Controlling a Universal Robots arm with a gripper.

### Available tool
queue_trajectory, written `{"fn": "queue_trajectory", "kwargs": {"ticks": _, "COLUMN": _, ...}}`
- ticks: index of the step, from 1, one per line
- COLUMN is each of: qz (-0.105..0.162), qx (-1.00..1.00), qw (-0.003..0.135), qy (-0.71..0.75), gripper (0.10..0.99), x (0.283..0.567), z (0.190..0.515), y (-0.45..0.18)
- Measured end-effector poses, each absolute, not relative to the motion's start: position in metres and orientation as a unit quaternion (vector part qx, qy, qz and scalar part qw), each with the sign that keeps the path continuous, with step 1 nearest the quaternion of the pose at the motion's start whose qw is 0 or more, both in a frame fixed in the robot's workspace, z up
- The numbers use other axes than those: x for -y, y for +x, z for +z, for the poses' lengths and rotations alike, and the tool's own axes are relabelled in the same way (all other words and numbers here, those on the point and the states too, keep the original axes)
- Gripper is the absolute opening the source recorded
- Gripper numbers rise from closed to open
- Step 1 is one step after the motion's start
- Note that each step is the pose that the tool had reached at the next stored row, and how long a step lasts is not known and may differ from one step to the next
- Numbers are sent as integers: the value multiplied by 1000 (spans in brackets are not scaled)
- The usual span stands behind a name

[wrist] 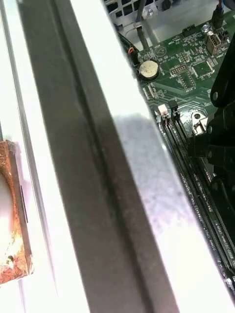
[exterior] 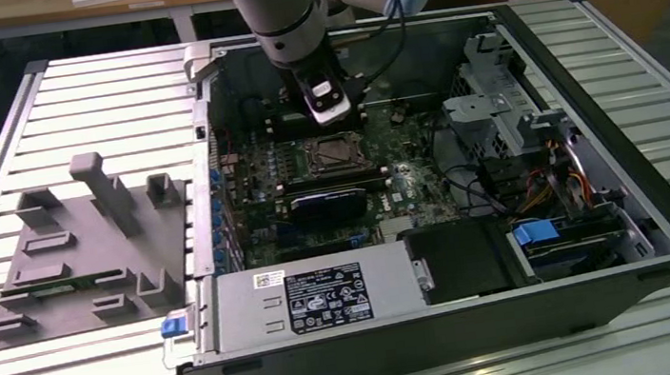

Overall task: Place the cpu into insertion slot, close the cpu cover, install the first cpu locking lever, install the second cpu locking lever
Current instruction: 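Install the first cpu locking lever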

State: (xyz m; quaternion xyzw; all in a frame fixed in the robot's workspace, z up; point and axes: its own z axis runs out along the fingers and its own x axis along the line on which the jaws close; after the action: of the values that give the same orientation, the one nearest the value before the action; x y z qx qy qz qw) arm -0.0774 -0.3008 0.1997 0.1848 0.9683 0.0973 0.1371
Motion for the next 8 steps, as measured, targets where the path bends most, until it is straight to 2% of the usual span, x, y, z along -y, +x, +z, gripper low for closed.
{"fn": "queue_trajectory", "kwargs": {"ticks": 8, "qz": 97, "qx": -968, "qw": 137, "qy": 185, "gripper": 102, "x": 301, "z": 206, "y": -77}}
